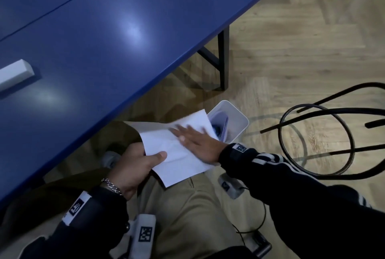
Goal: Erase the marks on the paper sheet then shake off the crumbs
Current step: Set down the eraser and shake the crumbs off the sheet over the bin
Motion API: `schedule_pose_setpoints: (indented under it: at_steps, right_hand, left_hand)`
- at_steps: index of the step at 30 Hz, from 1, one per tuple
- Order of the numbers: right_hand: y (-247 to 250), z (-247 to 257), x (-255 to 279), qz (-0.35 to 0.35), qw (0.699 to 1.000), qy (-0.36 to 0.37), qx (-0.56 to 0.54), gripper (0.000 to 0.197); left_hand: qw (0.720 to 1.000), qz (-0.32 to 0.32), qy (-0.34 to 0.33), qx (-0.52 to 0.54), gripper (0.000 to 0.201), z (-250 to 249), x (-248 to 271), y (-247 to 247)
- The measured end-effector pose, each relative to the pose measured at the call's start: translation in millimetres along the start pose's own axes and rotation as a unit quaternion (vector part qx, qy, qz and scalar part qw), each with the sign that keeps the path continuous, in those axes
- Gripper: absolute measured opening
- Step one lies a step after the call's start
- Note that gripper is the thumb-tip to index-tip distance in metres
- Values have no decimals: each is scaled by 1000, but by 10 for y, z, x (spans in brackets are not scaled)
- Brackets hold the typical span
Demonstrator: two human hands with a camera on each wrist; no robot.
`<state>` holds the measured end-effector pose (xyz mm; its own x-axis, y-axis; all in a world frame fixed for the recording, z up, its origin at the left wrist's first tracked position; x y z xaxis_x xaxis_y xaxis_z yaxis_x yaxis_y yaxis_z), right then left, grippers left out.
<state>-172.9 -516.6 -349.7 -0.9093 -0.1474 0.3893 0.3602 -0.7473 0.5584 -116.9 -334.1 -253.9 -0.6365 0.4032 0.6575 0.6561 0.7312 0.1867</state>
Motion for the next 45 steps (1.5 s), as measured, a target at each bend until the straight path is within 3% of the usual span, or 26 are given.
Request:
schedule_pose_setpoints:
  at_steps: [2, 3, 6, 8, 9, 13, 16, 18, 24, 26, 28, 30, 33, 37, 42, 45]
  right_hand:
    - [-36, -805, 79, -9, 975, -177, 132, 55]
    - [11, -1086, 160, -9, 962, -240, 130, 48]
    - [203, -1283, 376, -107, 950, -280, -86, 34]
    - [313, -1251, 503, -189, 911, -289, -224, 36]
    - [288, -1244, 538, -195, 890, -302, -282, 43]
    - [-72, -1092, 662, -82, 735, -350, -575, 83]
    - [-197, -854, 644, 2, 670, -302, -678, 83]
    - [-257, -770, 582, 23, 650, -283, -705, 76]
    - [-292, -860, 483, -4, 627, -209, -751, 46]
    - [-136, -921, 496, -38, 636, -191, -747, 39]
    - [82, -1086, 511, -100, 680, -203, -697, 28]
    - [302, -1227, 498, -147, 738, -226, -619, 14]
    - [485, -1349, 430, -174, 781, -255, -543, 18]
    - [541, -1465, 477, -181, 776, -267, -542, 27]
    - [640, -1508, 727, -241, 752, -267, -553, 25]
    - [771, -1442, 899, -273, 729, -258, -572, 26]
  left_hand:
    - [1000, -2, 8, -3, 27, 13, 33, 41]
    - [1000, 0, 13, -2, 27, 20, 44, 54]
    - [999, 21, 24, 13, 27, 0, 61, 61]
    - [999, 36, 21, 27, 29, -56, 79, 62]
    - [998, 44, 17, 38, 32, -84, 93, 67]
    - [992, 76, 3, 106, 45, -182, 169, 66]
    - [985, 106, -2, 136, 45, -244, 217, 9]
    - [983, 110, -1, 144, 43, -265, 216, 0]
    - [984, 97, 19, 149, 41, -255, 189, 50]
    - [987, 77, 32, 138, 39, -217, 151, 129]
    - [996, 42, 39, 71, 43, -161, 77, 214]
    - [999, 11, 40, -15, 28, -155, 16, 230]
    - [997, -17, 43, -65, 17, -172, -85, 149]
    - [994, -61, 30, -80, 17, -239, -155, 134]
    - [958, -94, -7, -272, 27, -356, -247, 116]
    - [951, -100, -32, -292, 28, -568, -189, 51]
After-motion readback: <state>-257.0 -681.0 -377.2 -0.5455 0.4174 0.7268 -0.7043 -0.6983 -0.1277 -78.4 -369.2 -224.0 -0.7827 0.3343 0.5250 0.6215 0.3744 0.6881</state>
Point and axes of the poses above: each hand's wrist, its own x-axis away from the middle knuckle, its own y-axis out of the back of the hand, z = x × y, the point moved 6 cm from there along -x, towards the middle knuckle, and after that the axes turned 8 degrees about -x, right-handed, at the moved point
